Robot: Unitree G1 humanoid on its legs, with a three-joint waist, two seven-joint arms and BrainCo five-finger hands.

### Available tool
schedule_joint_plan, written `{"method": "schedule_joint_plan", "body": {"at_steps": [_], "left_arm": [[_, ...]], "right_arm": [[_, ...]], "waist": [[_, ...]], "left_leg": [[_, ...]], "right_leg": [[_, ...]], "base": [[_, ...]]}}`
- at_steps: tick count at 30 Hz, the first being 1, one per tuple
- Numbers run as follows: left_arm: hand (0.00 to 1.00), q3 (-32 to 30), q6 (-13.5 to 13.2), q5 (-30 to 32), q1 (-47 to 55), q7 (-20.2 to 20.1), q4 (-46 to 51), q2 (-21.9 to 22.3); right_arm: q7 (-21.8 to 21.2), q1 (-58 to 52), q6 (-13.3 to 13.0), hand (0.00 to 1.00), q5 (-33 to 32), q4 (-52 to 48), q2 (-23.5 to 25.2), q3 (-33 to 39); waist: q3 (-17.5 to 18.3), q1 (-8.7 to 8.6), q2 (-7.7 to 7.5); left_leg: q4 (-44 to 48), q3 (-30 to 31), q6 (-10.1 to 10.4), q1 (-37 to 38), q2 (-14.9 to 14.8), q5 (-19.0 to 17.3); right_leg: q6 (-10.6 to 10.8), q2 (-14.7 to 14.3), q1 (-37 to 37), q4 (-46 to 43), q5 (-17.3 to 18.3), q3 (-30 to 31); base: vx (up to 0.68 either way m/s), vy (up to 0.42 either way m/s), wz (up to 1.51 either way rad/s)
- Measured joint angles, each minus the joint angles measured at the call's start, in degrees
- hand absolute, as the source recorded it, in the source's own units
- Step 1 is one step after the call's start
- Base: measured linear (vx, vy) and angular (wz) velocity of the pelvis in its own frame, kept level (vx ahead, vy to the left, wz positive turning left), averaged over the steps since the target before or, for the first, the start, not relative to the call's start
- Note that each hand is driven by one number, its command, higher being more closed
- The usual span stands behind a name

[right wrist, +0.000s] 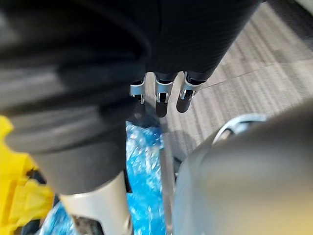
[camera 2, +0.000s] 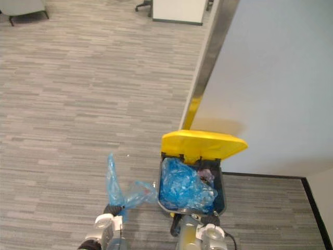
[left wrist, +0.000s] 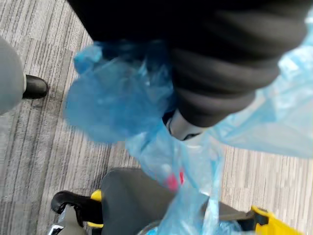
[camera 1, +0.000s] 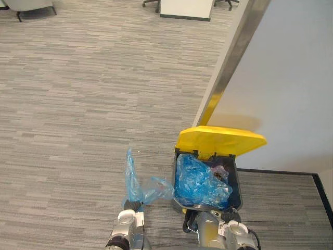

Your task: Gather rubbish on tea table into small bin, then transfer packed bag to large trash can.

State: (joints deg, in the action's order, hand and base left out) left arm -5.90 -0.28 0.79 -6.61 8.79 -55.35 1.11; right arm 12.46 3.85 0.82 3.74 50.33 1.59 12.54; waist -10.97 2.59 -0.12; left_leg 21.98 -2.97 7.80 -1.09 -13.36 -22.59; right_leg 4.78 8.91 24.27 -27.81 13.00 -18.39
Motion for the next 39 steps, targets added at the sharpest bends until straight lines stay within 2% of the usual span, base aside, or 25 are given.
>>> {"method": "schedule_joint_plan", "body": {"at_steps": [4, 7, 9, 12, 14, 15, 18, 23, 27, 33, 38, 39], "left_arm": [[1.0, 1.5, -0.1, -1.0, -0.1, 0.4, 2.1, -0.4], [1.0, 3.1, -0.5, -1.5, -0.3, 1.3, 5.6, -0.4], [1.0, 3.2, -0.7, -2.3, -0.8, 2.1, 7.3, -0.6], [1.0, 3.8, -1.4, -3.4, -1.5, 2.4, 9.9, -1.6], [1.0, 4.9, -1.8, -4.6, -2.4, 2.5, 11.6, -2.8], [1.0, 5.1, -1.8, -5.6, -2.9, 2.6, 12.1, -3.5], [1.0, 6.4, -1.9, -7.7, -3.1, 2.6, 14.9, -3.8], [1.0, 10.7, -3.3, -9.9, -5.0, 2.3, 21.0, -3.8], [1.0, 12.7, -4.1, -10.3, -5.6, 2.2, 24.6, -3.9], [1.0, 14.3, -4.4, -14.6, -6.1, 2.3, 33.3, -5.5], [1.0, 20.2, -4.6, -19.1, -6.2, 1.8, 45.4, -6.2], [1.0, 22.1, -5.4, -20.2, -6.2, 0.6, 48.2, -6.7]], "right_arm": [[0.1, 3.7, -0.6, 0.0, 0.0, -5.9, 0.0, -6.4], [1.4, 8.3, -1.7, 0.0, 0.2, -12.3, -1.3, -9.0], [1.9, 12.0, -1.8, 0.0, 0.2, -13.5, -2.9, -10.5], [2.3, 17.1, -1.8, 0.0, 0.3, -13.7, -5.0, -11.1], [2.3, 20.5, -1.2, 0.0, 0.3, -14.7, -6.1, -11.2], [2.3, 22.5, -0.7, 0.0, 0.3, -15.9, -7.0, -11.1], [2.4, 26.1, -0.1, 0.0, 0.1, -15.9, -9.5, -10.4], [3.6, 31.5, 0.7, 0.0, -2.0, -15.9, -13.1, -6.9], [4.4, 33.5, 1.8, 0.0, -4.3, -15.7, -13.2, -5.2], [4.5, 37.9, 3.4, 0.0, -7.1, -14.3, -13.4, -1.8], [4.8, 39.3, 4.1, 0.0, -8.4, -14.3, -15.1, -1.5], [4.6, 39.3, 4.2, 0.0, -8.5, -14.3, -15.2, -1.5]], "waist": [[-0.1, 0.78, 0.22], [-0.4, 0.79, 0.22], [-1.2, 0.89, 0.22], [-2.4, 0.97, -0.38], [-3.6, 1.97, -1.41], [-4.5, 2.66, -1.7], [-5.5, 2.7, -1.84], [-7.1, 2.77, -1.83], [-8.3, 2.53, -1.96], [-9.6, 1.99, -1.93], [-10.2, 1.21, -2.04], [-10.2, 1.02, -2.04]], "left_leg": [[2.1, 1.2, -0.7, -4.5, -0.3, 1.4], [6.5, 0.5, -1.1, -9.3, -1.3, 2.4], [6.6, 0.4, -1.1, -10.0, -1.5, 2.4], [6.0, 0.3, -2.0, -11.2, -1.7, 1.5], [6.0, 0.3, -1.9, -12.8, -1.6, 1.5], [6.1, 0.2, -1.6, -13.0, -1.7, 1.7], [6.6, 0.2, -1.5, -13.1, -1.8, 1.7], [8.1, 0.1, 0.5, -13.7, -1.8, 1.7], [9.5, 0.2, 1.6, -13.9, -1.5, 1.1], [10.8, 0.2, 2.0, -14.2, -0.9, 0.7], [11.3, 0.1, 2.1, -14.9, -0.2, 0.6], [11.3, 0.0, 2.1, -14.9, -0.1, 0.6]], "right_leg": [[0.4, -0.5, 2.6, 0.0, -0.6, -0.5], [-0.6, -0.3, 4.0, 0.2, -1.2, -2.0], [-0.5, -0.1, 4.0, 0.5, -1.4, -2.5], [0.2, -0.6, 4.8, 1.3, -2.3, -1.3], [-0.4, -1.9, 6.1, 3.1, -4.5, 0.4], [-0.5, -2.7, 6.3, 4.3, -5.5, 0.7], [-0.8, -3.0, 6.4, 4.2, -5.7, 1.0], [-0.9, -2.7, 6.6, 3.5, -5.8, 1.2], [-1.5, -1.7, 6.7, 1.9, -5.5, 1.3], [-1.6, -1.0, 6.9, 0.9, -5.2, 1.6], [-1.6, -0.3, 7.8, 0.2, -5.2, 2.1], [-1.6, -0.2, 7.8, 0.2, -5.2, 2.1]], "base": [[-0.04, -0.119, 0.16], [-0.03, -0.075, 0.24], [-0.05, -0.044, 0.2], [-0.08, -0.02, 0.14], [-0.07, -0.019, -0.15], [-0.04, -0.013, -0.23], [0.0, -0.006, -0.11], [0.01, 0.027, 0.01], [0.02, 0.059, 0.05], [0.02, 0.043, 0.02], [0.0, 0.013, 0.0], [0.0, 0.0, 0.0]]}}
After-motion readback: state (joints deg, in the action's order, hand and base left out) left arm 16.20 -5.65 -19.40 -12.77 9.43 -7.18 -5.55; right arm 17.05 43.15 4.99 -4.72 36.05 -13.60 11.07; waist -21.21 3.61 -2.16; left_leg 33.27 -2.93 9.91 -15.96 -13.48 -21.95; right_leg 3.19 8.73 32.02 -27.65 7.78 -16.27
